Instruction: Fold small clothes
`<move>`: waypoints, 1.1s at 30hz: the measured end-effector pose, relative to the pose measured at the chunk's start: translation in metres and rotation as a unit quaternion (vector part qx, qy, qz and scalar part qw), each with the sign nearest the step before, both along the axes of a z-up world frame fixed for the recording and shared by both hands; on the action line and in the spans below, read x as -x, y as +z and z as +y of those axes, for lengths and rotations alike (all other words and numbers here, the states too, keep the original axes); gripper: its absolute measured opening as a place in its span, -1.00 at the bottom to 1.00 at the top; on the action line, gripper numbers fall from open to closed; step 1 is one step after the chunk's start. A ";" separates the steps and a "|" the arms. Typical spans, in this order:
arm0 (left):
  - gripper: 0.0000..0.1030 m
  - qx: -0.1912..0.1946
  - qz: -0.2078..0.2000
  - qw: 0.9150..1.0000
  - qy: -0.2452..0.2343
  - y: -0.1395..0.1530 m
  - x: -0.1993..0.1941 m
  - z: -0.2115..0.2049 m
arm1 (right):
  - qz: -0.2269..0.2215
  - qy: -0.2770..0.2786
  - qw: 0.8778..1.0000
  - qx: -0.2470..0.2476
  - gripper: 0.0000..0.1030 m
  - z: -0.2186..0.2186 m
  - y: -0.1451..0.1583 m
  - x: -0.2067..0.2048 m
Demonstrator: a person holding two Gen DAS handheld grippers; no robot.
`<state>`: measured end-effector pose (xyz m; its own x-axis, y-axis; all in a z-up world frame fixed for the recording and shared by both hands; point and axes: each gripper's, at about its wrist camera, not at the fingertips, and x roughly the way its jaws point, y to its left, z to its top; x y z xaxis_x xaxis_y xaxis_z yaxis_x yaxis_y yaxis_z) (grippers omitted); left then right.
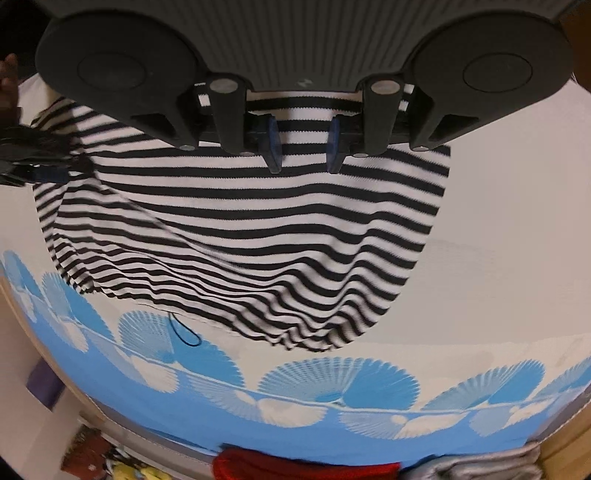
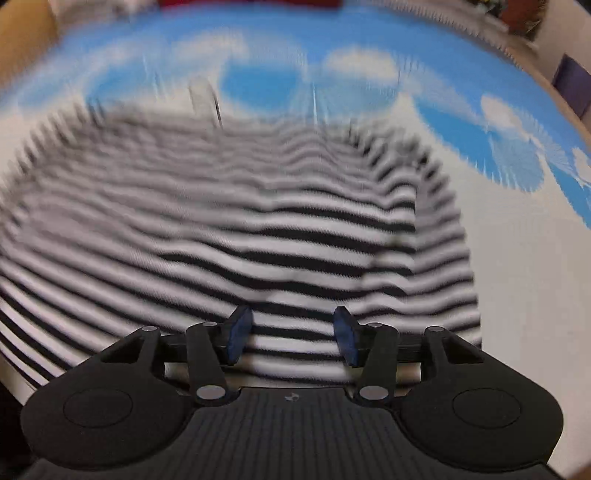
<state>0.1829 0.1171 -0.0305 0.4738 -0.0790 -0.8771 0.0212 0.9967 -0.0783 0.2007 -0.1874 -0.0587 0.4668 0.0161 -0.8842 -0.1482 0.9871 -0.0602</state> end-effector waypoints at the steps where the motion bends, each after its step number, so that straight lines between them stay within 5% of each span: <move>1: -0.39 -0.002 -0.001 1.000 -0.004 0.000 -0.001 -0.002 | -0.005 0.007 1.000 0.016 0.06 0.007 -0.001 -0.001; 5: -0.38 0.000 -0.002 1.000 -0.007 -0.001 -0.007 0.000 | -0.012 0.000 1.000 0.026 0.06 0.015 0.007 -0.004; 10: -0.33 0.013 0.004 1.000 -0.005 -0.002 -0.015 0.003 | -0.121 0.014 0.991 -0.045 0.14 0.021 0.046 0.006; 12: -0.28 0.002 0.024 1.000 -0.013 -0.010 -0.020 -0.002 | -0.096 0.034 0.994 -0.030 0.24 0.028 0.036 0.001; 15: 0.06 -0.042 0.073 0.996 -0.012 -0.032 -0.029 -0.010 | 0.016 0.035 0.999 0.036 0.26 0.033 -0.004 -0.009; 20: 0.12 -0.041 0.082 0.996 0.021 -0.033 -0.035 -0.012 | -0.018 0.008 0.999 0.030 0.24 0.033 0.014 -0.012; 25: 0.12 -0.048 0.029 0.998 0.006 -0.014 -0.027 -0.021 | -0.090 -0.066 0.992 0.054 0.25 0.011 0.036 -0.013; 27: 0.12 -0.056 0.007 0.998 -0.012 -0.008 -0.023 -0.028 | -0.064 -0.107 0.990 0.071 0.27 -0.004 0.028 -0.019; 30: 0.12 -0.049 -0.007 0.998 -0.035 -0.005 -0.018 -0.040 | 0.049 -0.147 0.986 0.062 0.42 -0.029 -0.005 -0.028; 33: 0.13 -0.035 -0.022 0.997 -0.058 -0.001 -0.015 -0.053 | 0.033 -0.164 0.985 0.041 0.47 -0.039 0.003 -0.030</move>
<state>0.1976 0.0640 -0.0311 0.5039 -0.0758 -0.8604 0.1392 0.9902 -0.0057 0.2305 -0.2264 -0.0557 0.3768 -0.1987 -0.9047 0.1720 0.9747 -0.1424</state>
